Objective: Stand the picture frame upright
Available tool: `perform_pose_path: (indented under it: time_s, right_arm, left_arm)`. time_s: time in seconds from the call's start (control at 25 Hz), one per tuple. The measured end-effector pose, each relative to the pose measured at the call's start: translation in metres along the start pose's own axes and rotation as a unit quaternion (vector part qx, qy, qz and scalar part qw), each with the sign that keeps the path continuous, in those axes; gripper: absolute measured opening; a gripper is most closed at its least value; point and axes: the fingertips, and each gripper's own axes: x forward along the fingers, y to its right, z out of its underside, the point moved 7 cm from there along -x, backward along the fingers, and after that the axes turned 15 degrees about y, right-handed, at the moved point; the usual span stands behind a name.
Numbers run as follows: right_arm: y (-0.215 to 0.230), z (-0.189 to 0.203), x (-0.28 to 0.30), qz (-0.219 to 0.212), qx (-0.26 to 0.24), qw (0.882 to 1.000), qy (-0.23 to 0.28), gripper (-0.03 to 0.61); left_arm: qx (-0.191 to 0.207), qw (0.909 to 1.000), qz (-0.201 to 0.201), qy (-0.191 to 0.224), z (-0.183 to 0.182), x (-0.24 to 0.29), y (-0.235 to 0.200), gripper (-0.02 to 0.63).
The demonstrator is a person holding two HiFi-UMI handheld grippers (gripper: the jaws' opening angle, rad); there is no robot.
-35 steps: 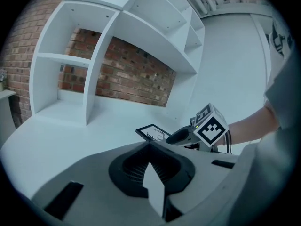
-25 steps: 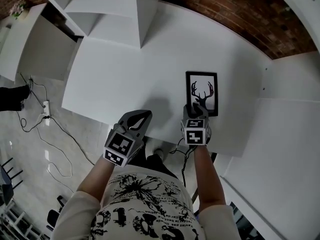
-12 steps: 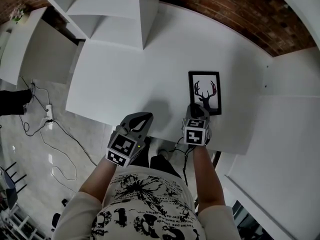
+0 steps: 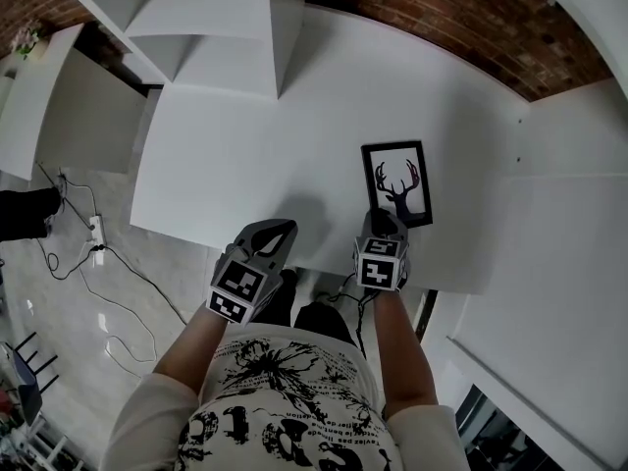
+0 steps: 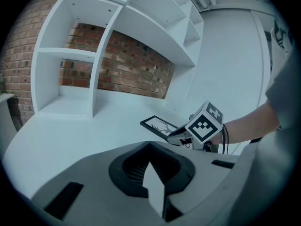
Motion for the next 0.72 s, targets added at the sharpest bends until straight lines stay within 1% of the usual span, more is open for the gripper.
perform_pose_path:
  time_s: [0.24,0.4,0.72]
  right_arm:
    - [-0.012,0.008,-0.011,0.007,0.011,1.000,-0.004,0.074]
    - [-0.019,0.013,-0.021,0.006,0.002,1.000,-0.001,0.074]
    - [-0.032,0.026,-0.042,-0.003,0.015,1.000,-0.007,0.074]
  left_arm:
    - [0.004,1.0000,0.007,-0.002,0.003,-0.004,-0.002,0.008]
    - [0.003,1.0000,0.005,0.000,0.005,-0.010,0.002,0.008]
    - [-0.005,0.9999,-0.007,-0.008,0.019,-0.032,0.021,0.008]
